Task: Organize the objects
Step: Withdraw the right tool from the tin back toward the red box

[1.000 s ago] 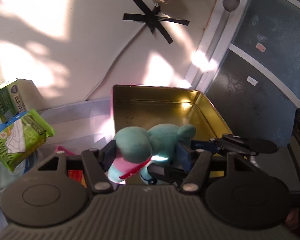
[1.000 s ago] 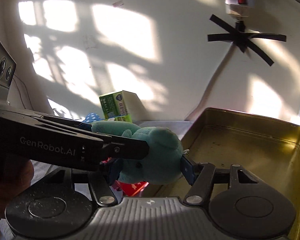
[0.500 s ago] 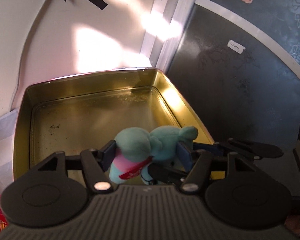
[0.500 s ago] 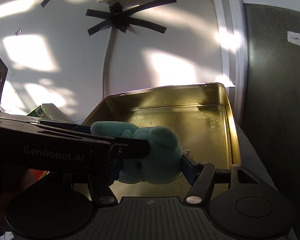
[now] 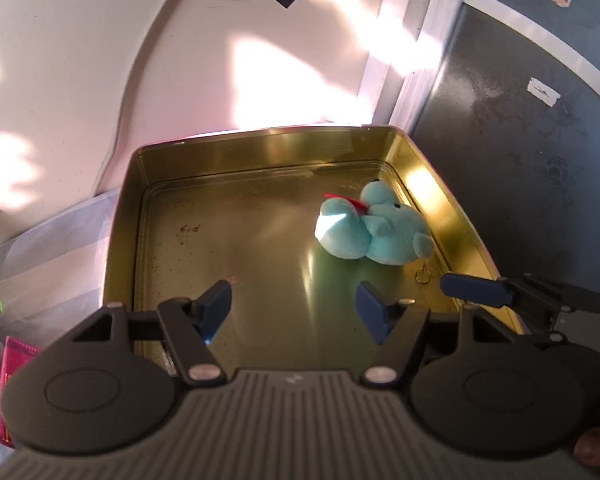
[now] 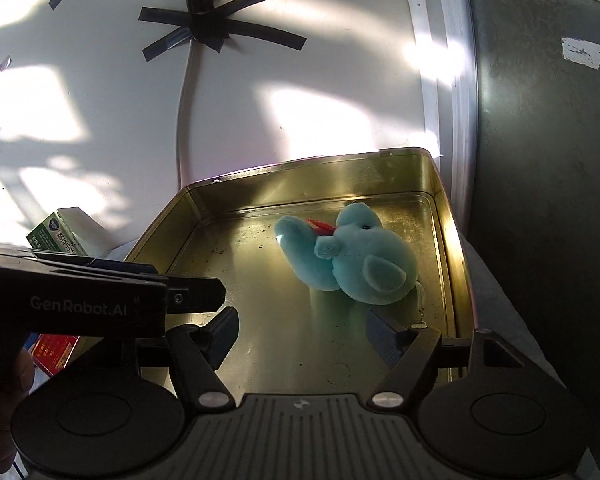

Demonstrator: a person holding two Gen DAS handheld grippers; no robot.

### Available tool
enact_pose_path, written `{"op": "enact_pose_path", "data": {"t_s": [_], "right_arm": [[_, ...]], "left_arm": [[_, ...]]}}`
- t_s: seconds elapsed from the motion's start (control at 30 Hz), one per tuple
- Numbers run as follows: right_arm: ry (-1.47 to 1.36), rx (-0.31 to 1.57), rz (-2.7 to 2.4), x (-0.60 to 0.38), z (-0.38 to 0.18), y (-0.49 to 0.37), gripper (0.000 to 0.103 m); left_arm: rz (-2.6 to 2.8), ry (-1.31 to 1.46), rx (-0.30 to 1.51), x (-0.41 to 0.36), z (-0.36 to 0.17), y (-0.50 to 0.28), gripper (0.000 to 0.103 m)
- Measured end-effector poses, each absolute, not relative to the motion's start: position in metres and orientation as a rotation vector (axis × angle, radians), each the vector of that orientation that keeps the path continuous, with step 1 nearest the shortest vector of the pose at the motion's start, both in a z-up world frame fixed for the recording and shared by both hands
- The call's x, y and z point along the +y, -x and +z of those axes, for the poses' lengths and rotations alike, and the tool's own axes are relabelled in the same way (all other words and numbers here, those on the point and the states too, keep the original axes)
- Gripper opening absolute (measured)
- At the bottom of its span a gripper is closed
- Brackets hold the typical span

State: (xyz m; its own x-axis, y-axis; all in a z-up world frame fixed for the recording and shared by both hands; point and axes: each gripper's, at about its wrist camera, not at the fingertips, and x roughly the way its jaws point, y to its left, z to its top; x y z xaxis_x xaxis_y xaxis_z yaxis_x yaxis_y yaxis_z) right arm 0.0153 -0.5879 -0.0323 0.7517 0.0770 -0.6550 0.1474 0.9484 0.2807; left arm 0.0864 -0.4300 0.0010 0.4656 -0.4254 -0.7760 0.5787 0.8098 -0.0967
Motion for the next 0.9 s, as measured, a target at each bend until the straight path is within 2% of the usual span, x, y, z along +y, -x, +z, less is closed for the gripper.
{"op": "enact_pose_path", "data": {"t_s": [0.9], "right_arm": [[-0.256,0.715,0.058,-0.526,-0.002,0.032,0.07]], "left_arm": [[-0.459,-0.154,0.857,-0.349,0.024,-0.029,0.07]]}}
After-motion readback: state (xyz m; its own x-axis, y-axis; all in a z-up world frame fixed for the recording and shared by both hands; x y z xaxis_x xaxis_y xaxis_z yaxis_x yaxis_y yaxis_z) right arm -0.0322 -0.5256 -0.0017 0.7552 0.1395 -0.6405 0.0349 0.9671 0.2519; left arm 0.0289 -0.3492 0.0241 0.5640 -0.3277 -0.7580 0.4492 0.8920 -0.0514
